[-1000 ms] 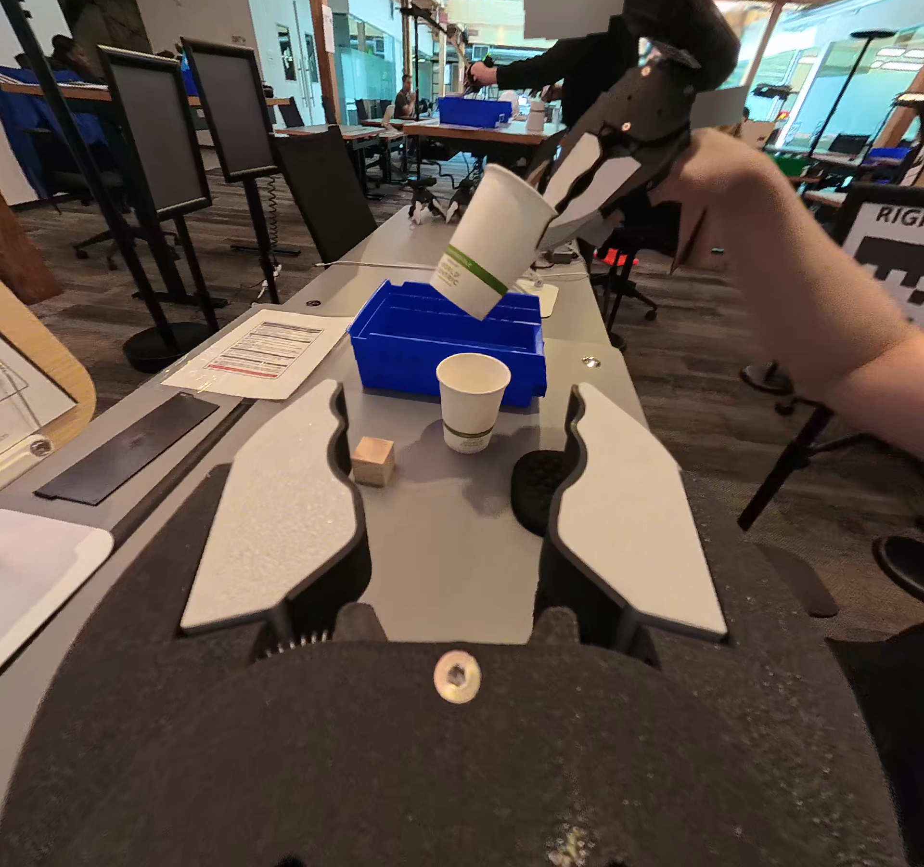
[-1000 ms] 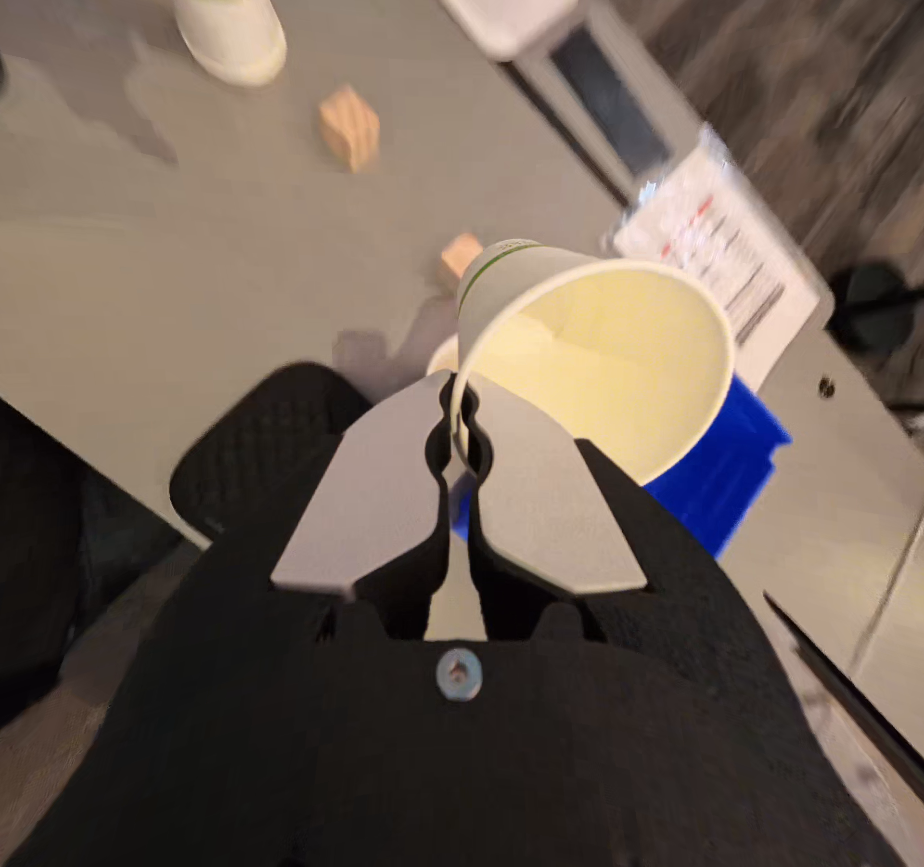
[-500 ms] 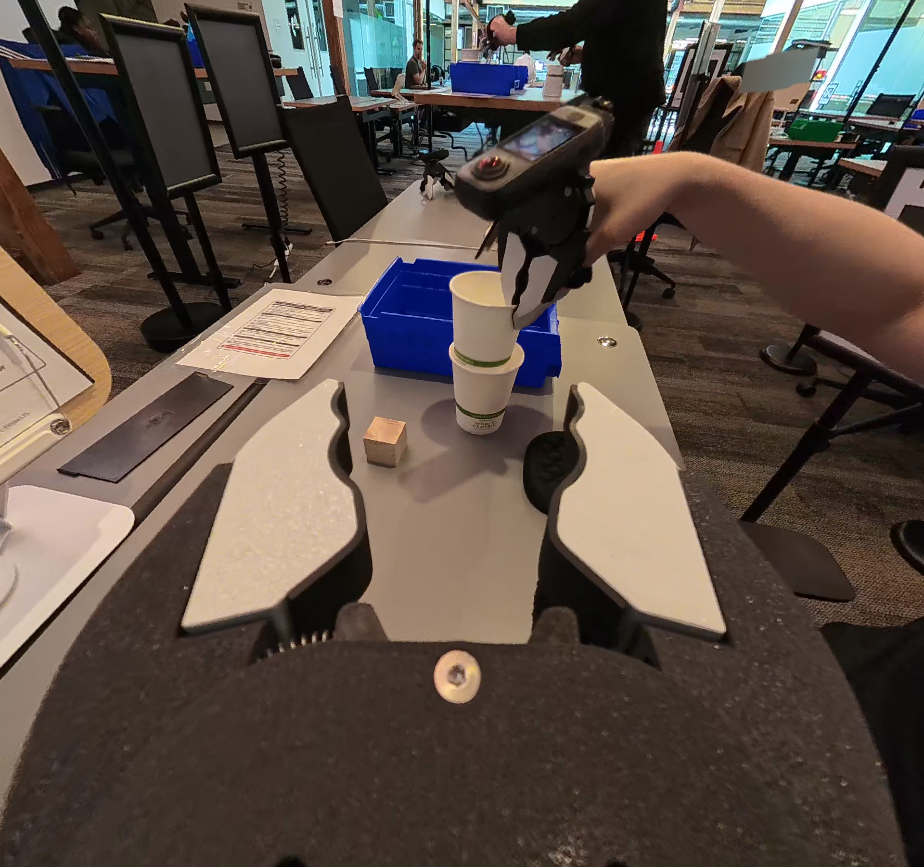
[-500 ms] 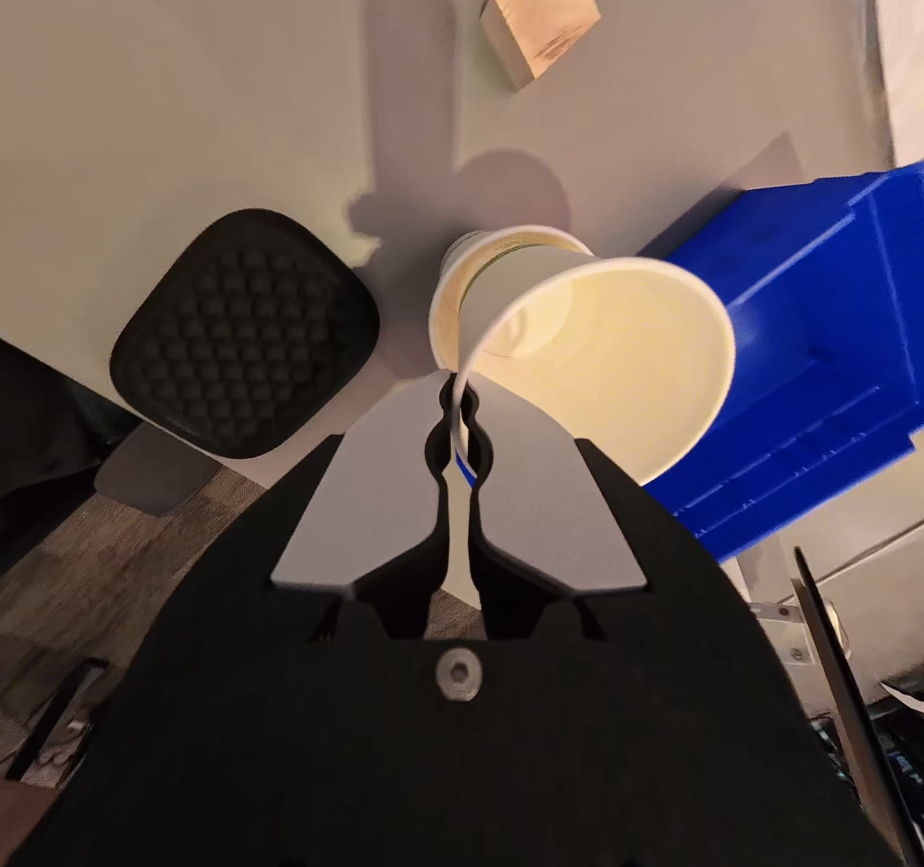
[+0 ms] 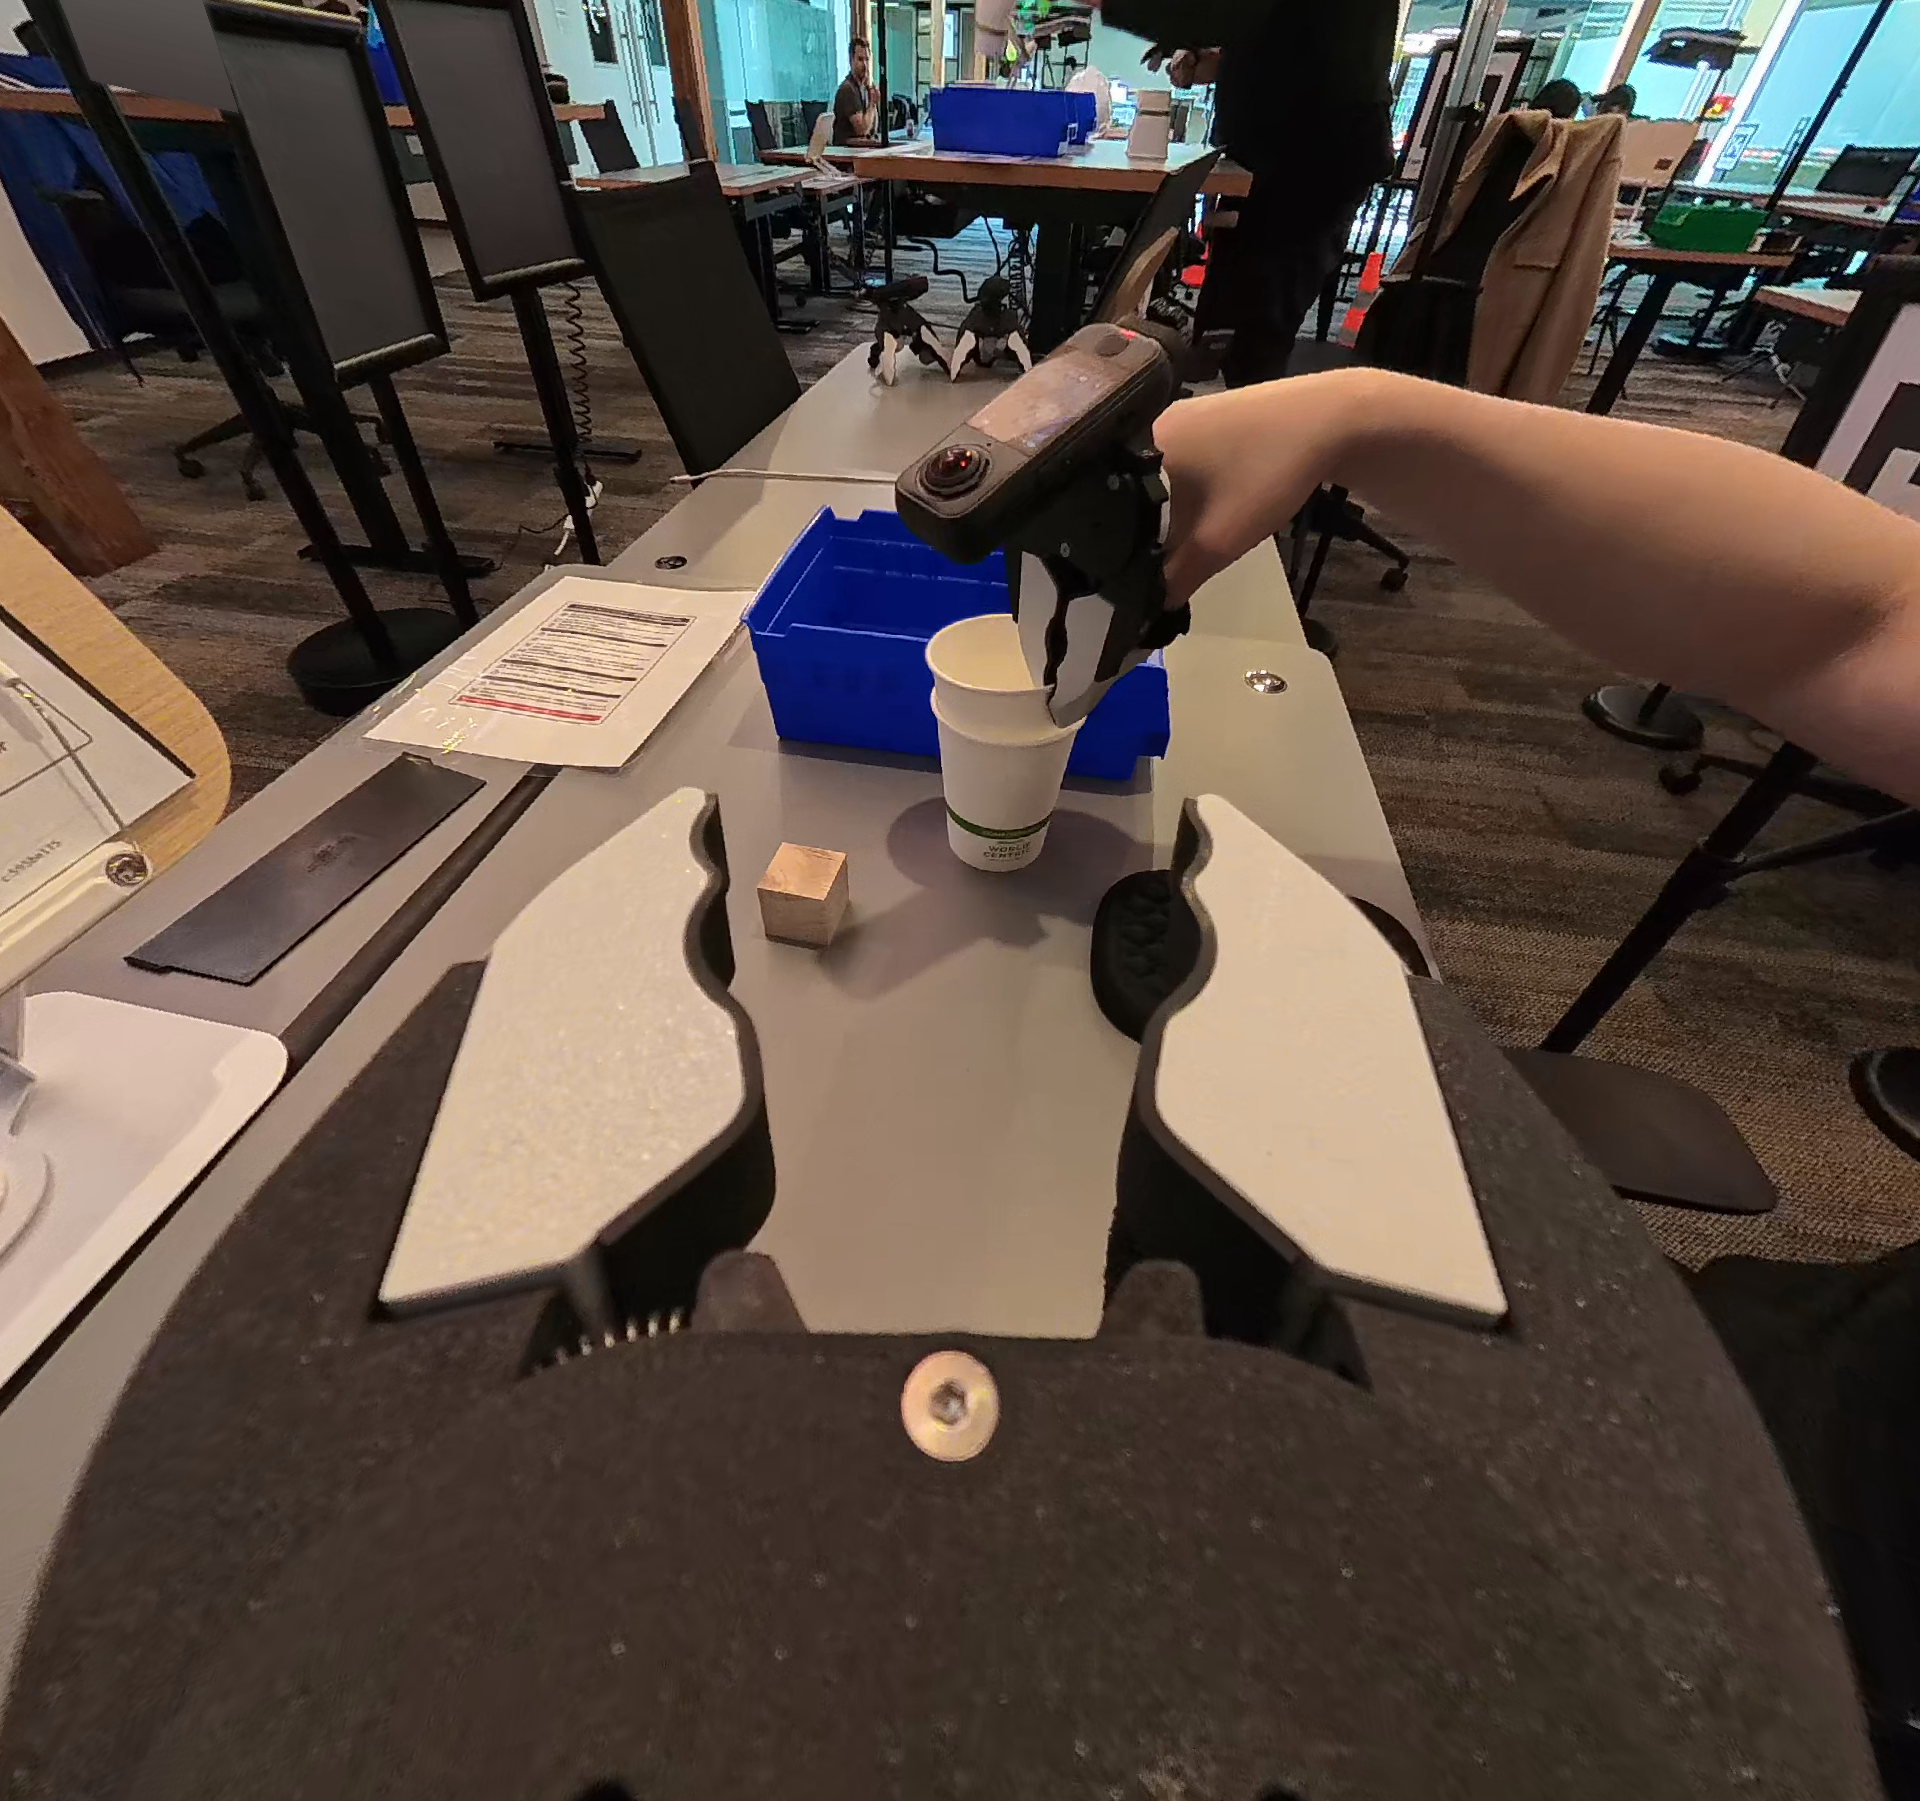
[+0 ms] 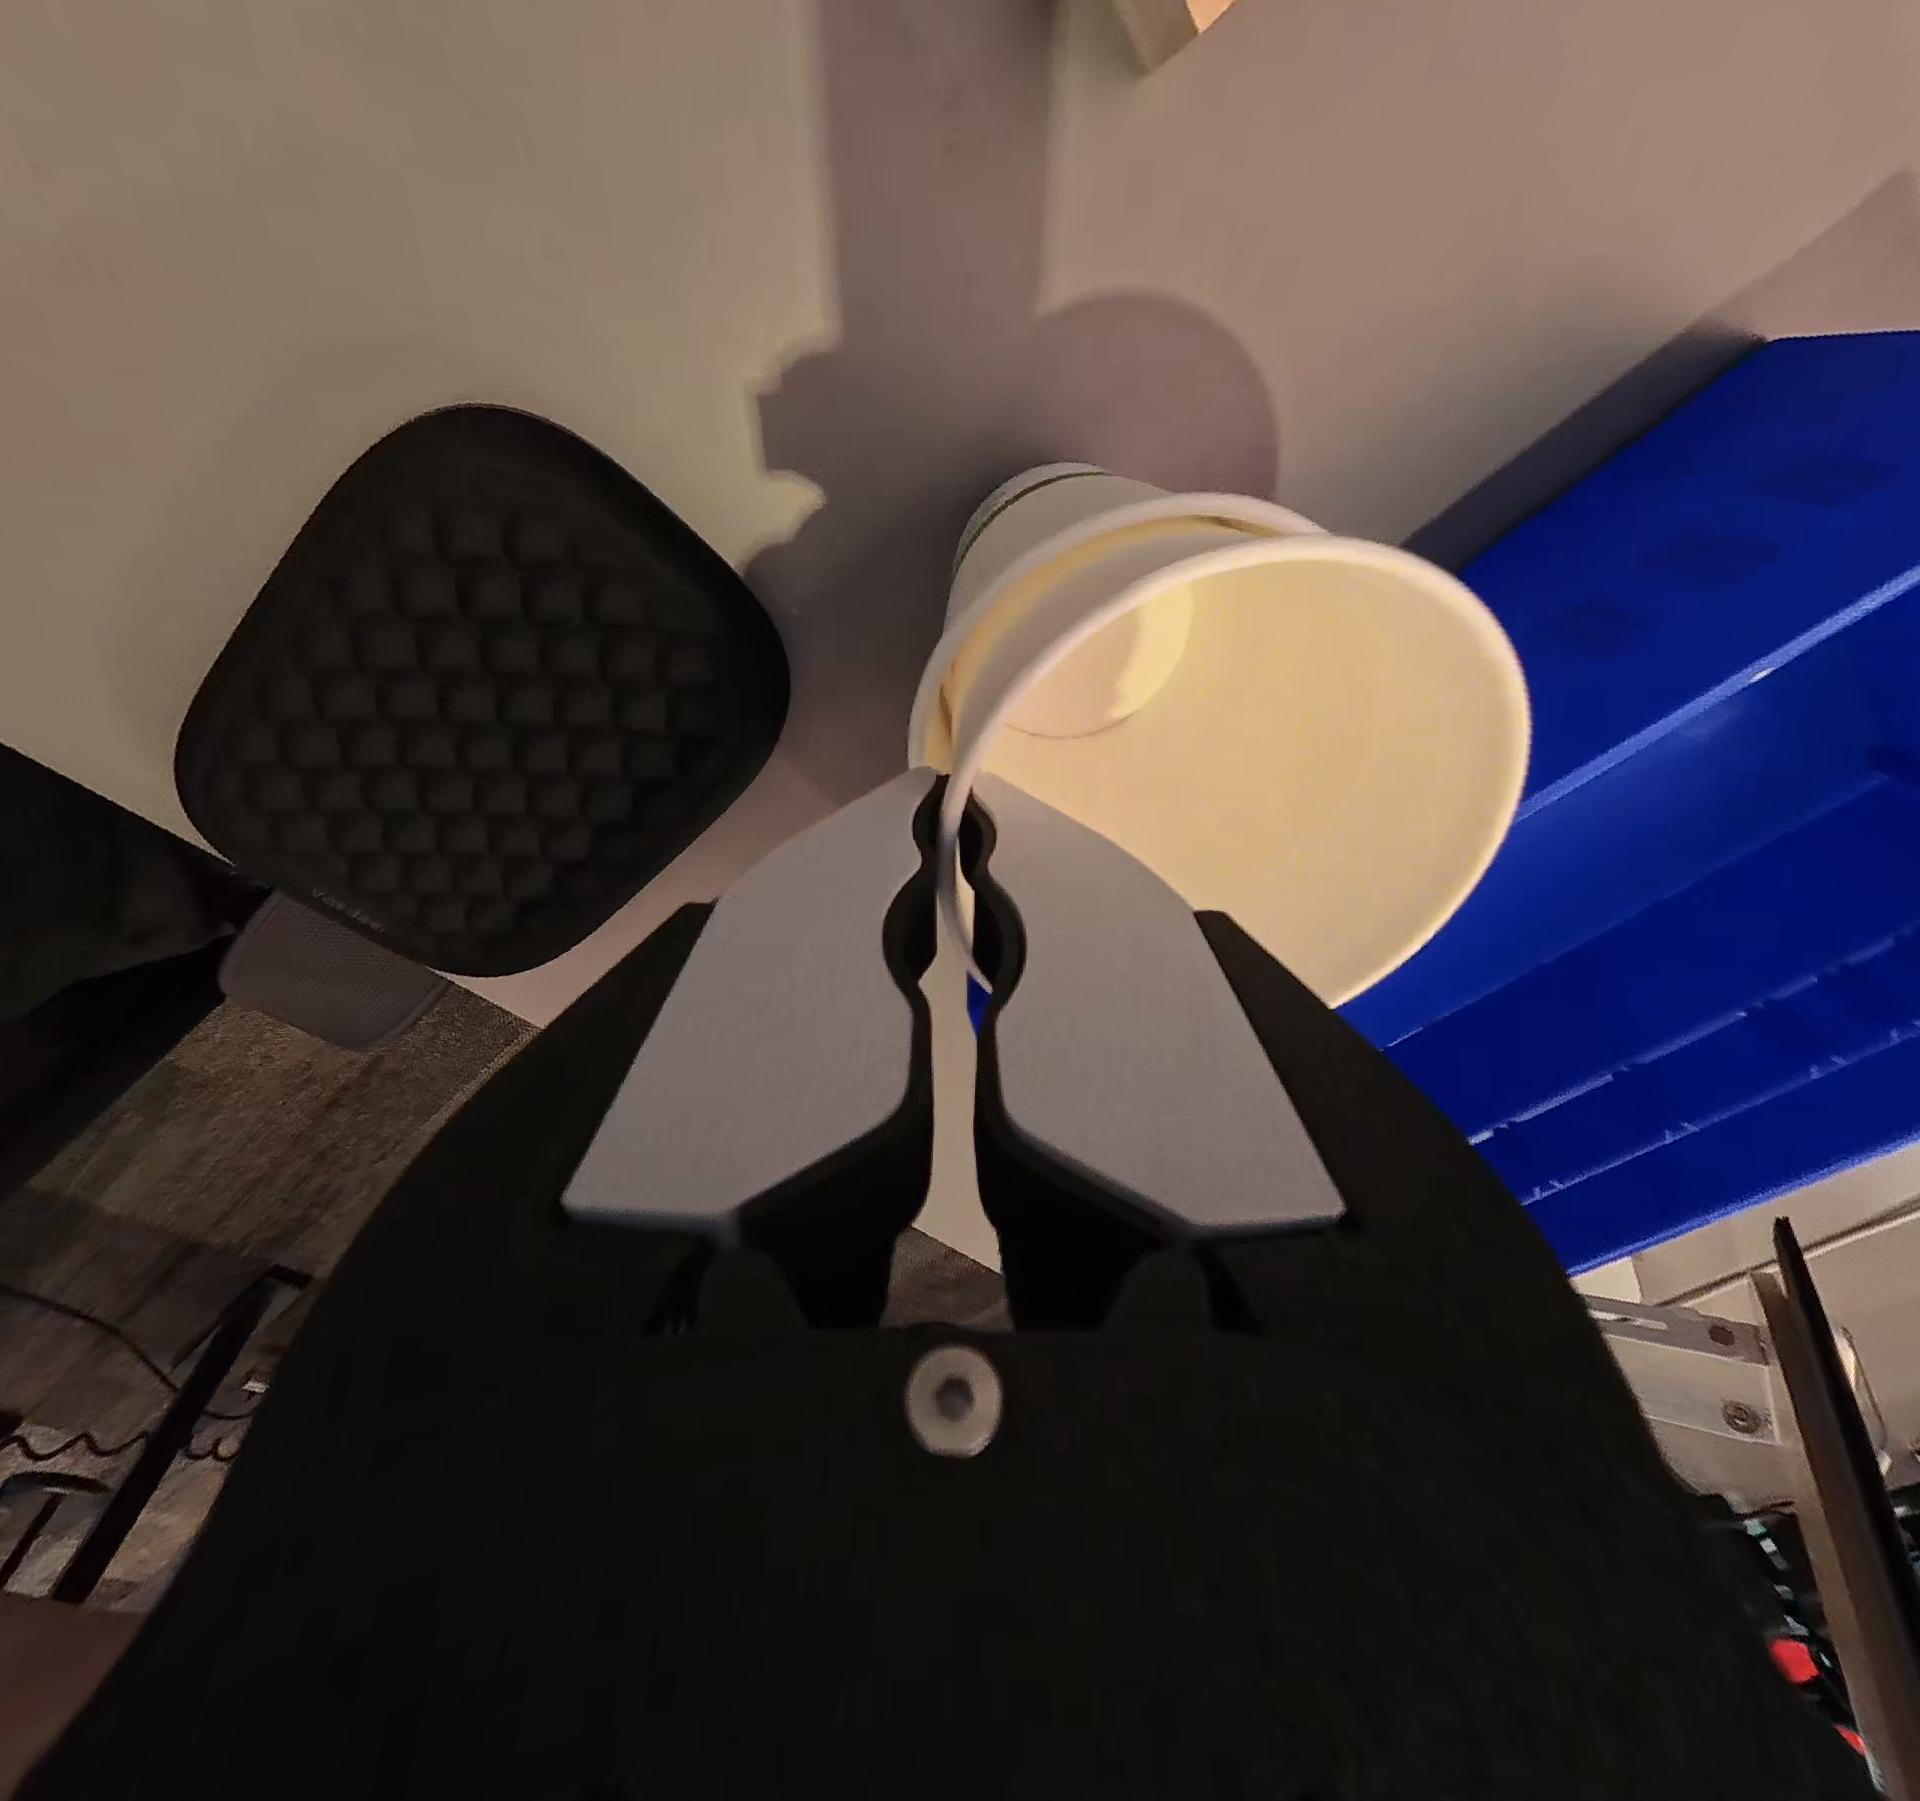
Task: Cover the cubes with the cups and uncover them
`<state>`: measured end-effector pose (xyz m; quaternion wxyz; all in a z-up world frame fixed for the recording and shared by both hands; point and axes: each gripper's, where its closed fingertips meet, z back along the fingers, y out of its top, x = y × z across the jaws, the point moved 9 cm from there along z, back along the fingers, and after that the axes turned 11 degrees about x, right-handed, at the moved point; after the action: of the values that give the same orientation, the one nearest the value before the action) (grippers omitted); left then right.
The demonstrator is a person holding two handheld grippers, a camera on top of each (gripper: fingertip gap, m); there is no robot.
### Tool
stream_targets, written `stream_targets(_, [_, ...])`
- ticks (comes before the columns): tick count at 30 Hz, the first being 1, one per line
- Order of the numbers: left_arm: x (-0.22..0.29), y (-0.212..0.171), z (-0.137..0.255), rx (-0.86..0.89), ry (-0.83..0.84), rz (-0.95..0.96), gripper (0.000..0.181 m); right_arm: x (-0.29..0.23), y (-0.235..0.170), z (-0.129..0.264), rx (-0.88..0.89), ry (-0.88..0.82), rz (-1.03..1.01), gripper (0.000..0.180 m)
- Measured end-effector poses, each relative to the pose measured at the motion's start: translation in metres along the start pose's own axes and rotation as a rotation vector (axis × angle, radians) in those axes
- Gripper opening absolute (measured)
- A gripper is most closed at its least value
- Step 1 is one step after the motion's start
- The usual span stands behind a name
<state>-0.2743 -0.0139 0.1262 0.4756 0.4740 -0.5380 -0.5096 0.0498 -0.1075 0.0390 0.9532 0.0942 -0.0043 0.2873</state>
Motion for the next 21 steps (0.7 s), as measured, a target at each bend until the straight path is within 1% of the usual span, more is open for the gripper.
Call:
stream_targets(1, [0.000, 0.000, 0.000, -0.005, 0.005, -0.004, 0.081, 0.000, 0.000, 0.001, 0.006, -0.002, 0.002, 0.001])
stream_targets(4, [-0.004, -0.001, 0.006, -0.044, 0.053, -0.041, 0.084, -0.001, 0.000, 0.006, 0.025, -0.011, 0.008, 0.009])
stream_targets(7, [-0.014, -0.001, 0.021, -0.104, 0.167, -0.093, 0.085, -0.005, 0.000, 0.017, 0.058, -0.036, 0.024, 0.018])
stream_targets(10, [-0.033, 0.000, 0.048, -0.168, 0.372, -0.121, 0.083, -0.011, 0.001, 0.037, 0.124, -0.107, 0.049, 0.027])
stream_targets(12, [-0.044, -0.005, 0.066, -0.256, 0.511, -0.170, 0.088, -0.016, 0.003, 0.051, 0.203, -0.144, 0.062, 0.030])
stream_targets(14, [-0.053, -0.012, 0.078, -0.346, 0.611, -0.186, 0.093, -0.022, 0.004, 0.063, 0.276, -0.160, 0.066, 0.031])
stream_targets(15, [-0.057, -0.017, 0.080, -0.381, 0.624, -0.170, 0.094, -0.024, 0.004, 0.068, 0.304, -0.168, 0.071, 0.031])
stream_targets(18, [-0.068, -0.040, 0.072, -0.491, 0.576, -0.082, 0.095, -0.031, 0.003, 0.078, 0.356, -0.179, 0.088, 0.031])
stream_targets(21, [-0.084, -0.067, 0.056, -0.666, 0.602, -0.093, 0.094, -0.036, 0.002, 0.080, 0.376, -0.181, 0.098, 0.031])
